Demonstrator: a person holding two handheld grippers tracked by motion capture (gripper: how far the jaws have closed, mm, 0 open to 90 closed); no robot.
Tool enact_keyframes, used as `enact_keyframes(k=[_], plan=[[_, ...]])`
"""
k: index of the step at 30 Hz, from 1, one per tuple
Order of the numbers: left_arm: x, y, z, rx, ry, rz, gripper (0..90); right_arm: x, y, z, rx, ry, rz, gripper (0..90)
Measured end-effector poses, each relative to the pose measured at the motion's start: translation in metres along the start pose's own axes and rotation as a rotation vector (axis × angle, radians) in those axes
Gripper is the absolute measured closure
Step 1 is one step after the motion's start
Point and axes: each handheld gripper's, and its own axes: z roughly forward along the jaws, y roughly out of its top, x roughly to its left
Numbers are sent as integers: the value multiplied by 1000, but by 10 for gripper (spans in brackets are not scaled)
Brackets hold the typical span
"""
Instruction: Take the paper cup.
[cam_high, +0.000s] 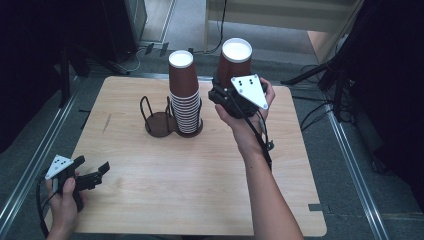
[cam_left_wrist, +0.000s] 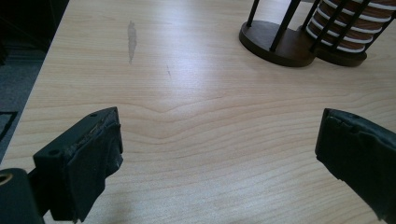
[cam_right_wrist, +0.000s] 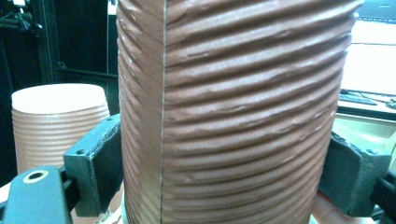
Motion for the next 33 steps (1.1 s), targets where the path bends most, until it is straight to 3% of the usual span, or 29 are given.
enact_keyframes(k=[8,21,26,33], plan=[[0,0,0,-6,-1,0,13,-15,-15,-11,11,-28,46,131],[1,0,-1,-32,-23,-3,14,-29,-42,-24,30,-37,47,130],[-1,-1,-2,-57,-43,42,16,-32,-54,-29,46,-46,45,130],[-1,0,-1,-61,-47,38,16,-37,-67,-35,63,-55,47,130]])
